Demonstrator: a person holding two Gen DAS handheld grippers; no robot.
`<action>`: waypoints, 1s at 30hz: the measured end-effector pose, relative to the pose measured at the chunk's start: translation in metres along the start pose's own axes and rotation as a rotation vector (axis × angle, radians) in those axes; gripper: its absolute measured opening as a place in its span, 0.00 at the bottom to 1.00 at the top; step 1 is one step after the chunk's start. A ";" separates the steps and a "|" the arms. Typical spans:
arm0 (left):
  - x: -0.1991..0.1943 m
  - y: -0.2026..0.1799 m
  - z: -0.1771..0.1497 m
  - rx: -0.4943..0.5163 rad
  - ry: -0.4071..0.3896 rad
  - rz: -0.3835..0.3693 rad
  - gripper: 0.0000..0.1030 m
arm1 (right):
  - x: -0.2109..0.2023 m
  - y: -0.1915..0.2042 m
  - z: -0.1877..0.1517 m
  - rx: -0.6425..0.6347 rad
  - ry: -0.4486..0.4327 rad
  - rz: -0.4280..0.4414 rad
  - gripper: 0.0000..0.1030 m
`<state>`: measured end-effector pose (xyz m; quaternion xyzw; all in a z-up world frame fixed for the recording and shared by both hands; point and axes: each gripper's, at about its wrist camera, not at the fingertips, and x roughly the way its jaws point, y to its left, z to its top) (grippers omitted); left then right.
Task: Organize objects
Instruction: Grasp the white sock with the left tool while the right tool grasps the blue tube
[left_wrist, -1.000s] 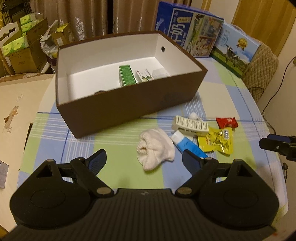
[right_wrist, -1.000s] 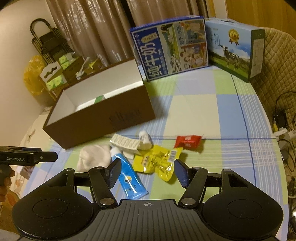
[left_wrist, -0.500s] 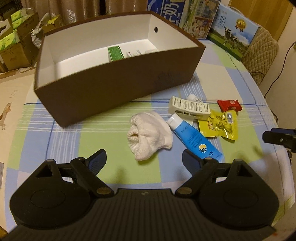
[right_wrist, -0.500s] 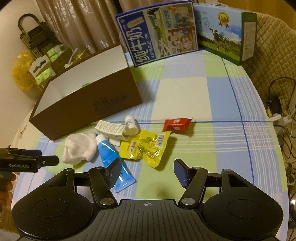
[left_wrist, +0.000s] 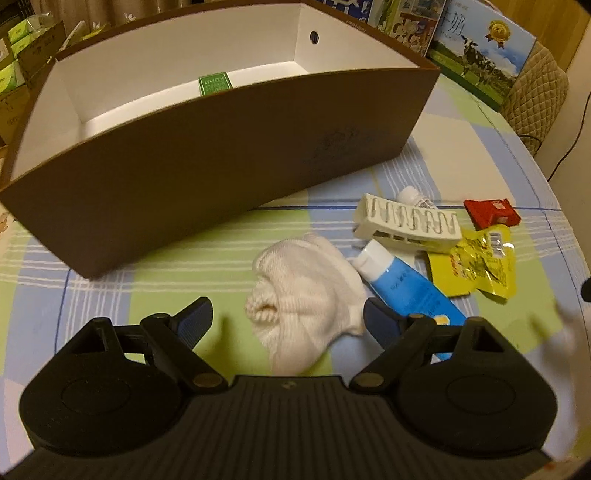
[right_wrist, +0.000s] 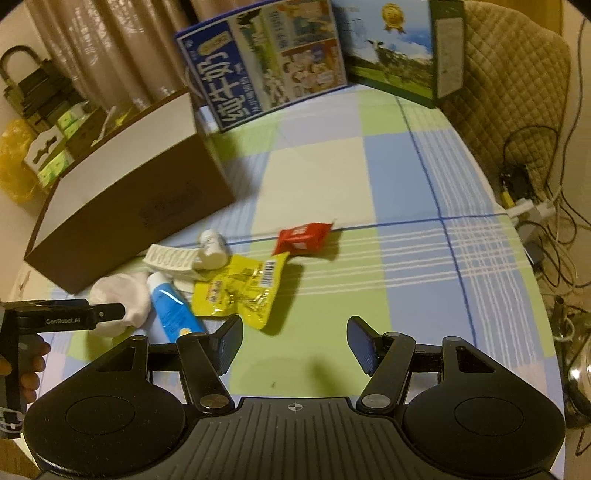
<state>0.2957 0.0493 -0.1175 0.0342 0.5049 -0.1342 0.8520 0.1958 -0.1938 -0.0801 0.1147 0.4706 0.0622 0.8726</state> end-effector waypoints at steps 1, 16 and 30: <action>0.003 0.000 0.001 -0.002 0.001 -0.009 0.84 | 0.000 -0.002 0.000 0.004 0.000 -0.004 0.58; 0.009 0.006 -0.002 0.029 -0.016 -0.049 0.41 | 0.016 0.009 0.000 -0.016 0.021 0.023 0.58; -0.024 0.071 -0.035 -0.153 0.022 0.075 0.41 | 0.071 0.107 -0.008 -0.390 0.050 0.181 0.57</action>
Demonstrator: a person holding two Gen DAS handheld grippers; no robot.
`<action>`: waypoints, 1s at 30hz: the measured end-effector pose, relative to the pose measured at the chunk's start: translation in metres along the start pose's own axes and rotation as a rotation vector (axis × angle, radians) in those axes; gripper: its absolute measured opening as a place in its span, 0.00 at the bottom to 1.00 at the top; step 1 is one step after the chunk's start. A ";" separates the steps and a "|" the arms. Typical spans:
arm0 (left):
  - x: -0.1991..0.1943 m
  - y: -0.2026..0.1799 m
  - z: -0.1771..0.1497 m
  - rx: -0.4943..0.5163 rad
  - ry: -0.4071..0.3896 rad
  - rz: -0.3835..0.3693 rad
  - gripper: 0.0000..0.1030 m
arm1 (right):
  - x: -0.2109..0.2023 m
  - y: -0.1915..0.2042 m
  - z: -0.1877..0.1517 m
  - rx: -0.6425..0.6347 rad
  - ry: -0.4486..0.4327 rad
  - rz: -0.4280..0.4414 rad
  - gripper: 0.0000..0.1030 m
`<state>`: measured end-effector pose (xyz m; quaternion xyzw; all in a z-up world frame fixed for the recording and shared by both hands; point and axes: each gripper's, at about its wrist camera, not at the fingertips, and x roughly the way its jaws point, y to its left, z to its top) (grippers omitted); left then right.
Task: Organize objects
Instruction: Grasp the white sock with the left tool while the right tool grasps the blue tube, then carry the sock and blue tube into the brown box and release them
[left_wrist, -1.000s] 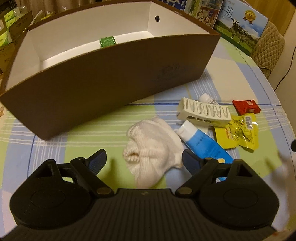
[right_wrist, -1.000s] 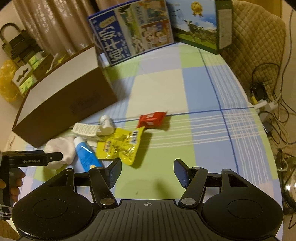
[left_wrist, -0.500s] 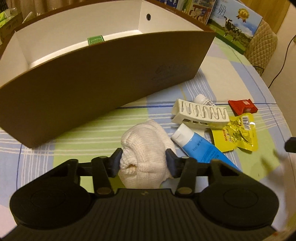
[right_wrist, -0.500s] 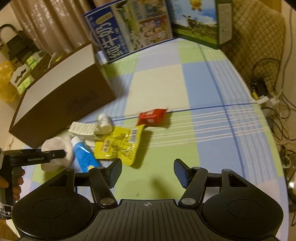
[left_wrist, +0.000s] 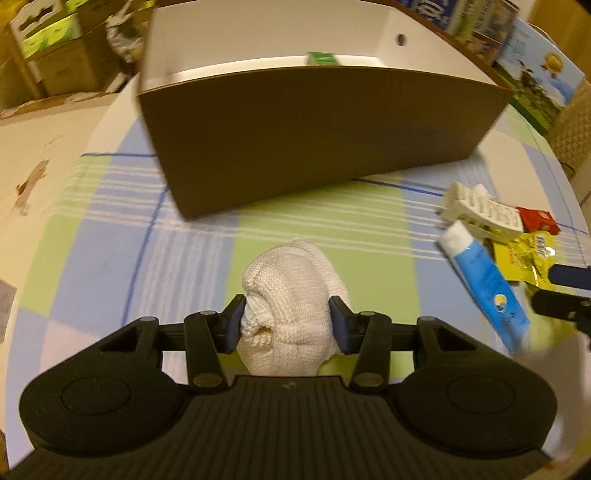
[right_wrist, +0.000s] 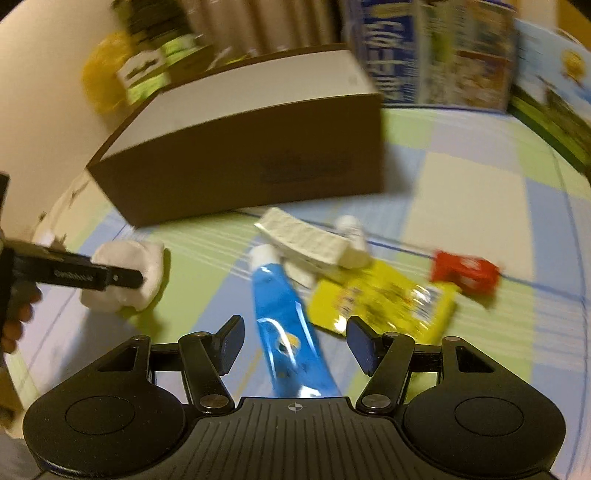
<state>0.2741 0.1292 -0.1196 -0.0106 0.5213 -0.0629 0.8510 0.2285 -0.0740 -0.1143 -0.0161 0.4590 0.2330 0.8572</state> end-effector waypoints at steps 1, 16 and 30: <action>-0.001 0.003 -0.001 -0.009 0.001 0.004 0.41 | 0.007 0.005 0.002 -0.031 0.001 -0.003 0.56; -0.005 0.007 -0.009 -0.039 0.003 0.016 0.41 | 0.064 0.045 -0.007 -0.296 0.025 -0.051 0.36; -0.006 0.005 -0.009 -0.043 0.001 0.020 0.42 | 0.084 0.057 0.003 -0.243 0.059 -0.013 0.35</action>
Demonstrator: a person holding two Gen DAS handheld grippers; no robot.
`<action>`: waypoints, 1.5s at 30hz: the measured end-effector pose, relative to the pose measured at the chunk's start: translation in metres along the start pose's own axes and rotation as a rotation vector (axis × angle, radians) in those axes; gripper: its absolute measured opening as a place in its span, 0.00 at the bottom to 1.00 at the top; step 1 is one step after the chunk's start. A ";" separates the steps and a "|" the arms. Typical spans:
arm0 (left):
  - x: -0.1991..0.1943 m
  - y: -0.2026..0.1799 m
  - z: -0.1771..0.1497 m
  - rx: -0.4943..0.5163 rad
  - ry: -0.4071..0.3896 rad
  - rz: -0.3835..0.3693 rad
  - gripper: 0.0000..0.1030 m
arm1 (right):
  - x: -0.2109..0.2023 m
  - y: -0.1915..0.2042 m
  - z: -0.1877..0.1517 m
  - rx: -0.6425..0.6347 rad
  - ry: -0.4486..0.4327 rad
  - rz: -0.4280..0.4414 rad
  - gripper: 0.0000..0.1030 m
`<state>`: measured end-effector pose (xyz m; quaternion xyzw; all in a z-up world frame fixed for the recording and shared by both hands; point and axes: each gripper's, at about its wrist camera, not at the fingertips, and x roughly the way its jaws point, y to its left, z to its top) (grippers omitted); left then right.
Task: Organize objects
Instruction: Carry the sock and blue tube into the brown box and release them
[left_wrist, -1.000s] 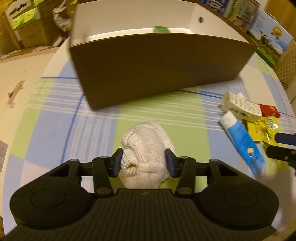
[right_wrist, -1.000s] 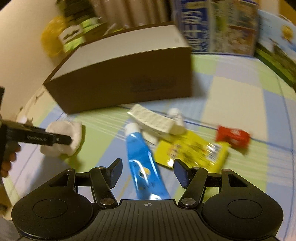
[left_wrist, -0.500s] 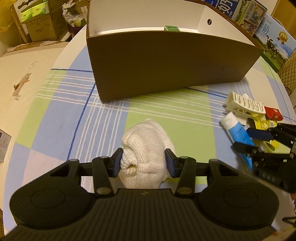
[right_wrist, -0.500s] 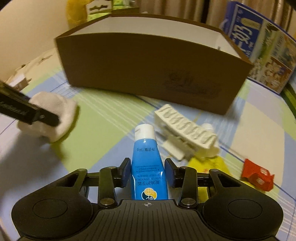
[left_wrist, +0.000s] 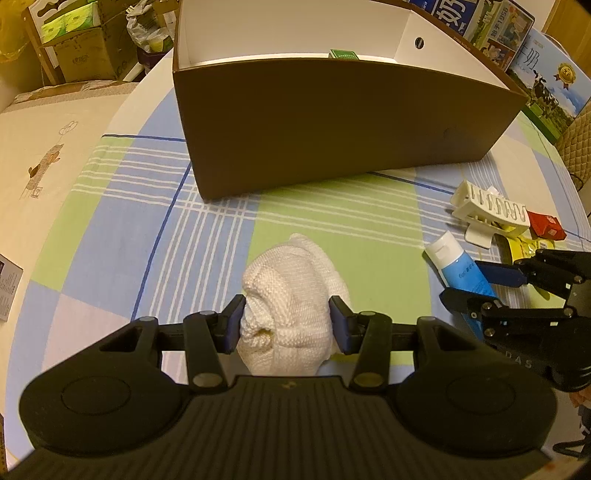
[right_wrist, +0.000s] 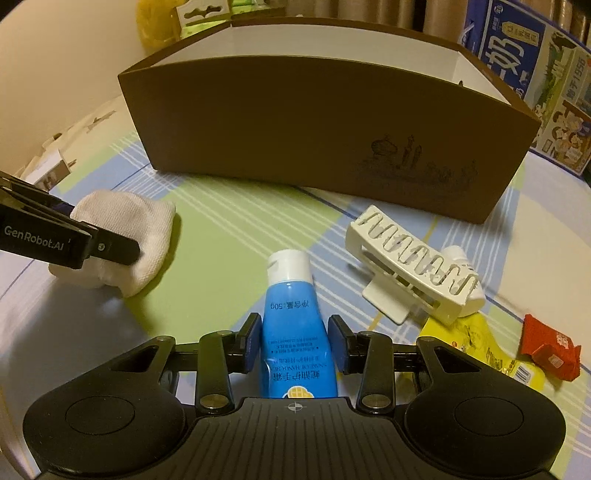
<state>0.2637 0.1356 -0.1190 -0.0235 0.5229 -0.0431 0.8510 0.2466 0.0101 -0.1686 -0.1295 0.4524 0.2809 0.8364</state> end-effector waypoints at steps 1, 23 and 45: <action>0.000 0.000 0.000 0.000 0.000 0.000 0.42 | 0.000 0.000 0.000 0.001 0.003 0.002 0.35; -0.052 -0.003 0.003 0.022 -0.092 -0.036 0.41 | -0.040 -0.027 0.015 0.311 -0.062 0.198 0.34; -0.083 0.015 0.119 0.084 -0.273 0.034 0.41 | -0.057 -0.024 0.156 0.347 -0.228 0.284 0.34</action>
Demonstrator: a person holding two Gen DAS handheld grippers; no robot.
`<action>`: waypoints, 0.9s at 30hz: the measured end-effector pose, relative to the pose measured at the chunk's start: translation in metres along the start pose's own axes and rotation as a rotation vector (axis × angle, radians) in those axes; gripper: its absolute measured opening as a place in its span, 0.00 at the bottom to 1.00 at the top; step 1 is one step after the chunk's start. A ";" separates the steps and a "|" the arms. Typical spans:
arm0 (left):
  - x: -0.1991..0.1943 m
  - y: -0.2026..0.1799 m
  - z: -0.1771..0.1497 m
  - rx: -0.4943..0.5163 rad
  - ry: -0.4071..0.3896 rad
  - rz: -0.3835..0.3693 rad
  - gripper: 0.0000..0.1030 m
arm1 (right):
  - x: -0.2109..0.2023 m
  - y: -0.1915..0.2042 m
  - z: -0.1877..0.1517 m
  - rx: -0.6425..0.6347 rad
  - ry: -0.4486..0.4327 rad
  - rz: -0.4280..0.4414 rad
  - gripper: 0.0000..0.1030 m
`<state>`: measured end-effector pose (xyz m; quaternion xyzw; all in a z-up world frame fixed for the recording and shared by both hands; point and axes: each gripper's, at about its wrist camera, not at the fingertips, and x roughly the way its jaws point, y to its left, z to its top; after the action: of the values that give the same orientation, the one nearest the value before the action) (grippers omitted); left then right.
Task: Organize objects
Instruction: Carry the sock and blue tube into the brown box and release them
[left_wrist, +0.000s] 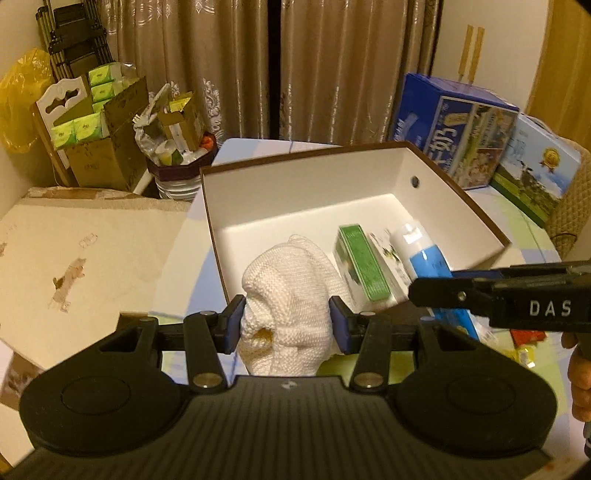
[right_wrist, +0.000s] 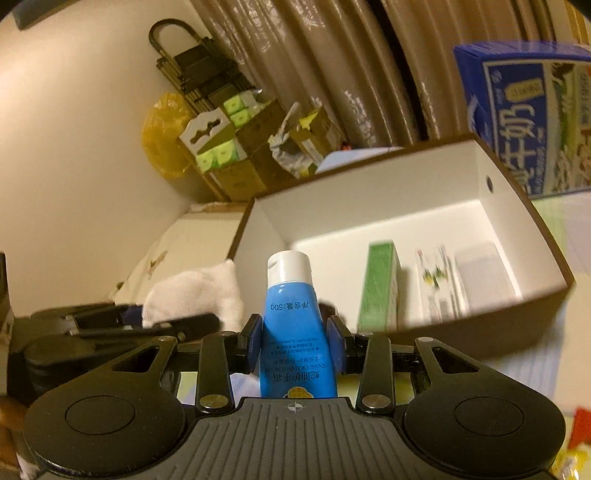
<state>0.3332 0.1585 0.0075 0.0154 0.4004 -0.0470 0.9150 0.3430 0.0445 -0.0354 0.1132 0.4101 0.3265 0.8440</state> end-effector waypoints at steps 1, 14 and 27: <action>0.004 0.001 0.005 0.007 -0.004 0.002 0.41 | 0.006 0.000 0.007 0.004 -0.002 -0.001 0.34; 0.079 0.016 0.055 0.049 0.062 0.029 0.42 | 0.087 -0.016 0.061 0.096 0.029 -0.071 0.34; 0.125 0.026 0.057 0.063 0.131 0.022 0.41 | 0.139 -0.048 0.069 0.170 0.094 -0.146 0.35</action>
<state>0.4617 0.1716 -0.0462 0.0517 0.4575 -0.0486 0.8864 0.4806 0.1023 -0.0995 0.1390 0.4828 0.2332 0.8326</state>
